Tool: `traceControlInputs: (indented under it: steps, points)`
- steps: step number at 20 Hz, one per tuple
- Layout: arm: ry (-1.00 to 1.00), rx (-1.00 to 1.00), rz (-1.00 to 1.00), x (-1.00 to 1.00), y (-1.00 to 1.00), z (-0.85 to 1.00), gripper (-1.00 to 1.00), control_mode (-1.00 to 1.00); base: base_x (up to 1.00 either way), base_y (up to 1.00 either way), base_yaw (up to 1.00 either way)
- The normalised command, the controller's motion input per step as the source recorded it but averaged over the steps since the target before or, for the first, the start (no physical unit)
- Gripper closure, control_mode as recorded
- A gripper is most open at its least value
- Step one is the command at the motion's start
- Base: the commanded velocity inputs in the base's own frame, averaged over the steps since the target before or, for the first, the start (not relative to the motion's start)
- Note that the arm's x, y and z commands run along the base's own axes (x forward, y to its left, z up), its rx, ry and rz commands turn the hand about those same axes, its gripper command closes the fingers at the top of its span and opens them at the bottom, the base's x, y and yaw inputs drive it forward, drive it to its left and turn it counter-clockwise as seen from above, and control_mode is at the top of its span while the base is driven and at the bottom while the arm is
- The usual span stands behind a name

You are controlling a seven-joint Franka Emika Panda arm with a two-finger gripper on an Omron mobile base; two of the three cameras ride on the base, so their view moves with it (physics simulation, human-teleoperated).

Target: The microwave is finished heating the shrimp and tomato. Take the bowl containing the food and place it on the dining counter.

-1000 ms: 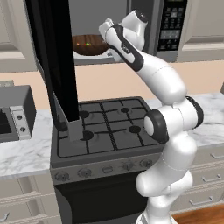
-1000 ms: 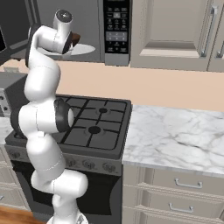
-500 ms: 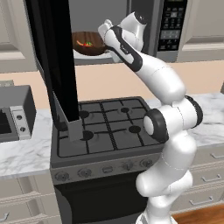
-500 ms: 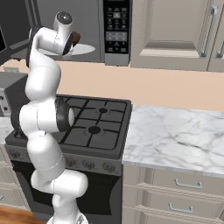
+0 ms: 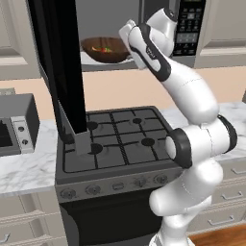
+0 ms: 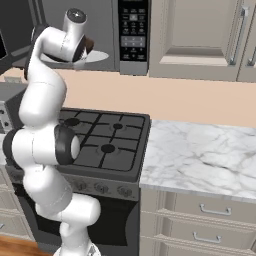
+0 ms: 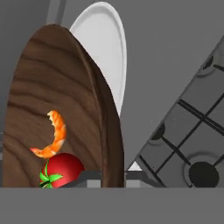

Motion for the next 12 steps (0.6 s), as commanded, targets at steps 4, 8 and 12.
traceControlInputs:
  steps: [4, 8, 12]
  points:
    - [-0.01, 0.02, 0.00, -1.00, -0.80, 0.00, 1.00, -1.00, 0.00, 0.00, 0.00]
    - [-0.06, 0.04, 0.01, -1.00, -0.86, 0.00, 1.00, -1.00, 0.00, 0.00, 0.00]
    - [-0.09, 0.00, 0.06, -1.00, -0.68, -0.11, 1.00, -1.00, 0.00, 0.00, 0.00]
